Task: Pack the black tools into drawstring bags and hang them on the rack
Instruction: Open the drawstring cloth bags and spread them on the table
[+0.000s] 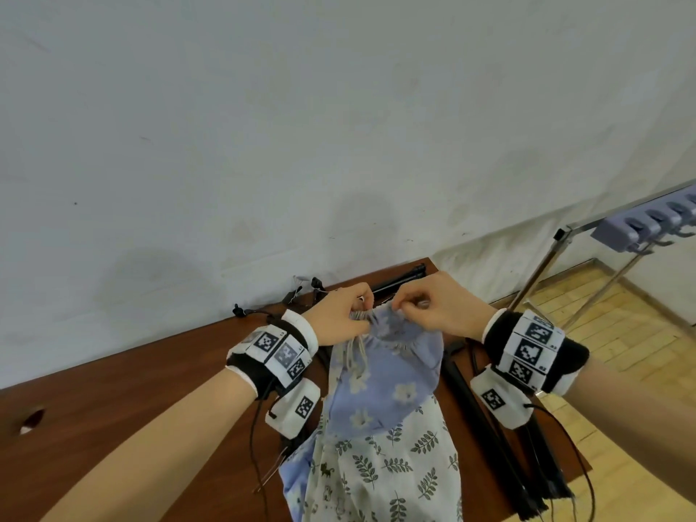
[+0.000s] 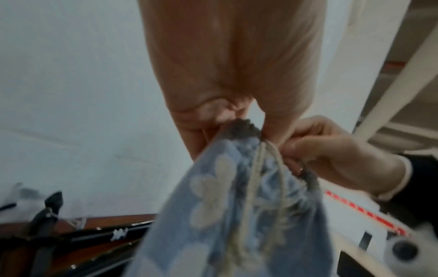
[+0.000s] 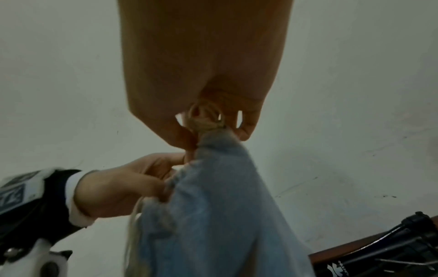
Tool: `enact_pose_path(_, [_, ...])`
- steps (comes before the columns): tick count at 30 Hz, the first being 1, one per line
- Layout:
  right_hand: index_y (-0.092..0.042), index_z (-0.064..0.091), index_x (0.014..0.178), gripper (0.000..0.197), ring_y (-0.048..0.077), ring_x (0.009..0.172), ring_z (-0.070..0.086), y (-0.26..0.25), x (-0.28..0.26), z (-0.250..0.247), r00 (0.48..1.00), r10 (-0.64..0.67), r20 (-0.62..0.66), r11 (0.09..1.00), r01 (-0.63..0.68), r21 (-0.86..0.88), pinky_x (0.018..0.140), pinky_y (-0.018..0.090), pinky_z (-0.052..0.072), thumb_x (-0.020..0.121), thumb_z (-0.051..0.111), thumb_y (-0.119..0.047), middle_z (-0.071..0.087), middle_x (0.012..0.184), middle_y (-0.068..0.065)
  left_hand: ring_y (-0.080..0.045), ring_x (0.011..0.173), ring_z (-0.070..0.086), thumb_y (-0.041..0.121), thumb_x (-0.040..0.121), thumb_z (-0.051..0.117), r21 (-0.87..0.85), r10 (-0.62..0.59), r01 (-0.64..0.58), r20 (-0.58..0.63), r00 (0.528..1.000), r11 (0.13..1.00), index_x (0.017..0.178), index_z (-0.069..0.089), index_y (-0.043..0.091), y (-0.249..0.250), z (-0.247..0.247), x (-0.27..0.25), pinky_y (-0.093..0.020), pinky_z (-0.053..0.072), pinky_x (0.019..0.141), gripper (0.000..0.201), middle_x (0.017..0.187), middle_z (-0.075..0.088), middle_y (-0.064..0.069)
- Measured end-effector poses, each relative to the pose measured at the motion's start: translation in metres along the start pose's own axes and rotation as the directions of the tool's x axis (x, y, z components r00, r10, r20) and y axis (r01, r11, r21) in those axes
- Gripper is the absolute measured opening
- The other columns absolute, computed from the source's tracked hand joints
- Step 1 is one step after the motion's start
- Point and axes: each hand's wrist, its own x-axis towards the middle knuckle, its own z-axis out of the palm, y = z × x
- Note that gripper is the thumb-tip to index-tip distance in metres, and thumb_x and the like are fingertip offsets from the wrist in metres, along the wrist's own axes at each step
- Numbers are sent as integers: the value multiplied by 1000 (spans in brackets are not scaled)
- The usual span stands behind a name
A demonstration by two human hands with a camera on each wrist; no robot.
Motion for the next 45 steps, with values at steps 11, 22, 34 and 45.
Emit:
enact_pose_path(11, [-20,68,112,31,27,108,55,60,-19,18,927,304,219,858,-167,-485,83,35,50,83,60,-12,34,139,4,-13,101,60,-6,79,53,352,-161,120,88,983,928,102,73,24,-18,-19,0,-24,50,81,43,116,62,8])
enact_pose_path(22, [-25,73,112,28,21,92,61,94,-31,62,513,502,696,853,-424,-303,85,29,52,86,64,-32,68,106,6,-30,96,62,4,84,54,550,-413,142,407,815,823,143,38,12,-43,53,6,-26,47,66,61,100,64,-16])
enact_pose_path(34, [-15,59,124,38,23,101,61,178,66,124,720,602,345,776,-630,-38,76,23,49,87,67,-17,61,120,8,-24,123,48,4,92,52,508,-411,141,472,780,850,132,49,7,-65,87,14,-24,37,88,40,133,52,-7])
enact_pose_path(45, [-4,61,111,24,34,106,61,225,91,193,711,673,204,734,-677,-63,86,35,50,89,63,-13,64,115,18,-28,108,55,5,90,47,369,-517,367,519,681,854,134,44,15,-96,68,42,-27,41,76,45,123,54,-12])
